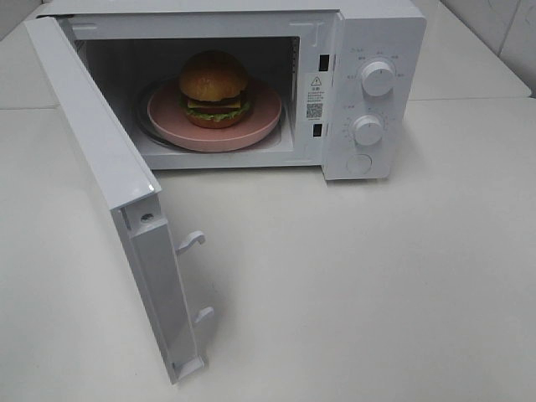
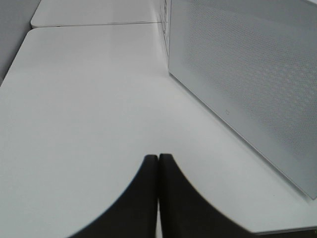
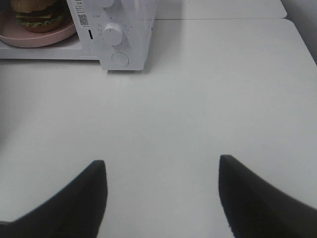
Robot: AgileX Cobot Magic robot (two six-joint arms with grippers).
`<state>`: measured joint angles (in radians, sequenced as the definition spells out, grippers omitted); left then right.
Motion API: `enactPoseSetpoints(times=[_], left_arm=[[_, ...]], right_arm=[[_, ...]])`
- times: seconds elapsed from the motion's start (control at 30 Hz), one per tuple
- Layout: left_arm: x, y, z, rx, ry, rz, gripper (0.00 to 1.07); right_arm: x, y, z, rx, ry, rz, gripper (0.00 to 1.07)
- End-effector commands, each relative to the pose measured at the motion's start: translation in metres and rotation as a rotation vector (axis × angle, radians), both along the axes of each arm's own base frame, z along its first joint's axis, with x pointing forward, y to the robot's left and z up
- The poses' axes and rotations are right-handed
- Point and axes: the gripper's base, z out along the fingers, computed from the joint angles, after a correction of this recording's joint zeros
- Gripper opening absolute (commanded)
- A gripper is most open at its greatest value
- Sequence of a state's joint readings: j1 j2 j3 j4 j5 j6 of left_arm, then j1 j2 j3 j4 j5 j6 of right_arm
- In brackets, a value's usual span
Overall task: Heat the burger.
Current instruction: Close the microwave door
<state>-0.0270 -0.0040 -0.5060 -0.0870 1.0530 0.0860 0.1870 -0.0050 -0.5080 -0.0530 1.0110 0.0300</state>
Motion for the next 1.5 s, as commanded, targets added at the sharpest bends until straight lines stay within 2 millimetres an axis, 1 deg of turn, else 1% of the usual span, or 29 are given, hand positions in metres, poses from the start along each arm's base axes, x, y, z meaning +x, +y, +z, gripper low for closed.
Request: enactPoseSetpoints(times=[0.03, 0.3, 0.4, 0.47, 0.5, 0.53, 0.57, 0.6, 0.67, 0.73, 0.77, 0.8, 0.83, 0.87, 0.9, 0.93, 0.97, 1.0, 1.03, 1.07, 1.1, 1.17, 1.2, 1.23, 1.27, 1.37, 1.43, 1.47, 1.5], left_arm=[[-0.002, -0.001, 0.000, -0.008, -0.031, -0.004, 0.00], [-0.003, -0.002, 0.001, -0.023, -0.035, -0.009, 0.00], [-0.004, -0.001, 0.008, -0.025, -0.083, -0.007, 0.00], [-0.002, -0.001, 0.019, -0.031, -0.192, 0.000, 0.00], [-0.002, -0.001, 0.019, -0.031, -0.192, 0.000, 0.00], [0.001, 0.000, 0.026, -0.038, -0.268, 0.007, 0.00], [0.001, 0.000, 0.026, -0.038, -0.268, 0.007, 0.00], [0.007, 0.000, 0.031, -0.044, -0.324, 0.014, 0.00], [0.011, 0.000, 0.033, -0.046, -0.338, 0.017, 0.00], [0.031, 0.000, 0.037, -0.048, -0.341, 0.027, 0.00], [0.031, 0.000, 0.037, -0.048, -0.341, 0.027, 0.00], [0.037, 0.001, 0.038, -0.043, -0.333, 0.028, 0.00], [0.052, 0.000, 0.039, -0.022, -0.307, 0.026, 0.00], [0.052, 0.000, 0.039, -0.022, -0.307, 0.026, 0.00], [0.060, 0.000, 0.039, -0.013, -0.288, 0.024, 0.00], [0.060, 0.000, 0.039, -0.013, -0.288, 0.024, 0.00], [0.075, 0.000, 0.038, -0.008, -0.253, 0.020, 0.00], [0.075, 0.000, 0.038, -0.008, -0.253, 0.020, 0.00], [0.091, -0.001, 0.036, -0.008, -0.222, 0.014, 0.00], [0.100, -0.002, 0.035, -0.016, -0.209, 0.010, 0.00], [0.100, -0.002, 0.035, -0.016, -0.209, 0.010, 0.00], [0.132, -0.003, 0.028, -0.021, -0.168, 0.010, 0.00], [0.132, -0.003, 0.028, -0.021, -0.168, 0.010, 0.00], [0.139, -0.003, 0.026, -0.024, -0.156, 0.013, 0.00], [0.153, -0.003, 0.021, -0.021, -0.138, 0.020, 0.00], [0.158, -0.003, 0.018, -0.017, -0.132, 0.024, 0.00], [0.183, 0.000, 0.007, 0.007, -0.117, 0.053, 0.00], [0.183, 0.000, 0.007, 0.007, -0.117, 0.053, 0.00], [0.189, 0.000, 0.003, 0.009, -0.110, 0.060, 0.00]], right_arm=[[-0.003, 0.000, -0.001, -0.005, -0.031, 0.006, 0.62], [-0.003, 0.000, -0.001, -0.005, -0.031, 0.006, 0.62], [-0.003, 0.000, -0.001, -0.005, -0.031, 0.006, 0.62], [-0.003, 0.000, -0.001, -0.005, -0.031, 0.006, 0.62], [-0.003, 0.000, -0.001, -0.005, -0.031, 0.006, 0.62], [-0.003, 0.000, -0.001, -0.005, -0.031, 0.006, 0.62], [-0.003, 0.000, -0.001, -0.005, -0.031, 0.006, 0.62], [-0.003, 0.000, -0.001, -0.005, -0.031, 0.006, 0.62], [-0.003, 0.000, -0.001, -0.005, -0.031, 0.006, 0.62], [-0.003, 0.000, -0.001, -0.005, -0.031, 0.006, 0.62], [-0.003, 0.000, -0.001, -0.005, -0.031, 0.006, 0.62], [-0.003, 0.000, -0.001, -0.005, -0.031, 0.006, 0.62], [-0.003, 0.000, -0.001, -0.005, -0.031, 0.006, 0.62], [-0.003, 0.000, -0.001, -0.005, -0.031, 0.006, 0.62], [-0.003, 0.000, -0.001, -0.005, -0.031, 0.006, 0.62], [-0.003, 0.000, -0.001, -0.005, -0.031, 0.006, 0.62], [-0.003, 0.000, -0.001, -0.005, -0.031, 0.006, 0.62], [-0.003, 0.000, -0.001, -0.005, -0.031, 0.006, 0.62], [-0.003, 0.000, -0.001, -0.005, -0.031, 0.006, 0.62], [-0.003, 0.000, -0.001, -0.005, -0.031, 0.006, 0.62], [-0.003, 0.000, -0.001, -0.005, -0.031, 0.006, 0.62], [-0.003, 0.000, -0.001, -0.005, -0.031, 0.006, 0.62], [-0.003, 0.000, -0.001, -0.005, -0.031, 0.006, 0.62], [-0.003, 0.000, -0.001, -0.005, -0.031, 0.006, 0.62], [-0.003, 0.000, -0.001, -0.005, -0.031, 0.006, 0.62], [-0.003, 0.000, -0.001, -0.005, -0.031, 0.006, 0.62], [-0.003, 0.000, -0.001, -0.005, -0.031, 0.006, 0.62], [-0.003, 0.000, -0.001, -0.005, -0.031, 0.006, 0.62], [-0.003, 0.000, -0.001, -0.005, -0.031, 0.006, 0.62]])
